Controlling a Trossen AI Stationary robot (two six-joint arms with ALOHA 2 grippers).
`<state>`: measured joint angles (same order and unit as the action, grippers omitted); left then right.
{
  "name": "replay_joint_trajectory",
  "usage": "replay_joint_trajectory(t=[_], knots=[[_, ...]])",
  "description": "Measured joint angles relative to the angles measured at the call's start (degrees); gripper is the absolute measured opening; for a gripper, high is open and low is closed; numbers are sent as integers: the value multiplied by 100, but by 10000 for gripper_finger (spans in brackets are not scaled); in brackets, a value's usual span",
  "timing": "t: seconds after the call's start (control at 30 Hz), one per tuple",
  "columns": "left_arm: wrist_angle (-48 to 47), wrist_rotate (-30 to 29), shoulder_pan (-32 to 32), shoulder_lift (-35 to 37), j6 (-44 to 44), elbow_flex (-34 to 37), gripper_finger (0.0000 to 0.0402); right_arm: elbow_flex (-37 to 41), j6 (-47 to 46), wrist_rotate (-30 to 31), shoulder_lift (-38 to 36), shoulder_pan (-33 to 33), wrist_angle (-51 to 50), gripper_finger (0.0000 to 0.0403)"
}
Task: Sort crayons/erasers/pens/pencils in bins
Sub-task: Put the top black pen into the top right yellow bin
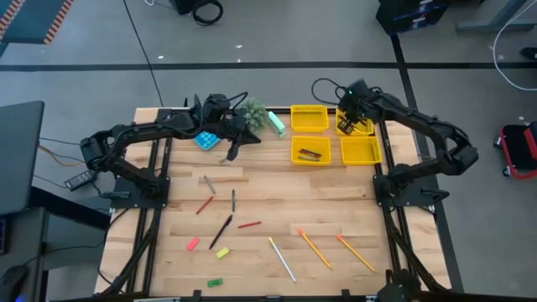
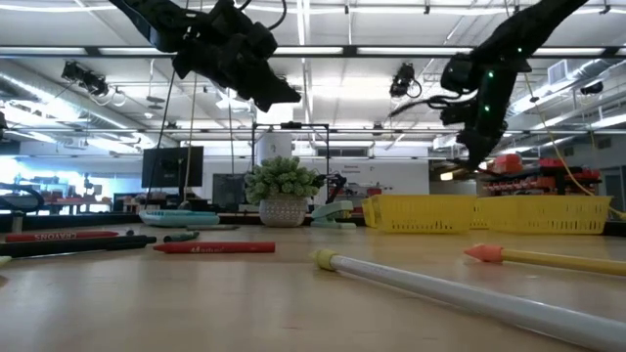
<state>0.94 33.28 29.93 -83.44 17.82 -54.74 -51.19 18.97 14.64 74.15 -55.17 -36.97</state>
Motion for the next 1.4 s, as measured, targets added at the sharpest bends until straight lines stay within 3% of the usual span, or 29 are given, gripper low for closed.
replay_joint_trajectory(t=[0.33, 0.6, 0.83, 1.1, 1.4], knots=[[-25, 0, 0, 0, -4, 0, 16, 710, 506, 21, 8, -420, 1268, 50], [-127, 0, -2, 0, -15, 0, 15, 858, 743, -250, 8, -562, 1401, 50], [-79, 0, -2, 0, -33, 0, 25, 1353, 1040, -317, 8, -582, 2145, 50], [-73, 0, -2, -2, -105, 0, 13, 1407, 915, -287, 10, -540, 2150, 50], [-74, 0, -10, -2, -168, 0, 26, 1397, 1102, 129, 452, -345, 2031, 50]])
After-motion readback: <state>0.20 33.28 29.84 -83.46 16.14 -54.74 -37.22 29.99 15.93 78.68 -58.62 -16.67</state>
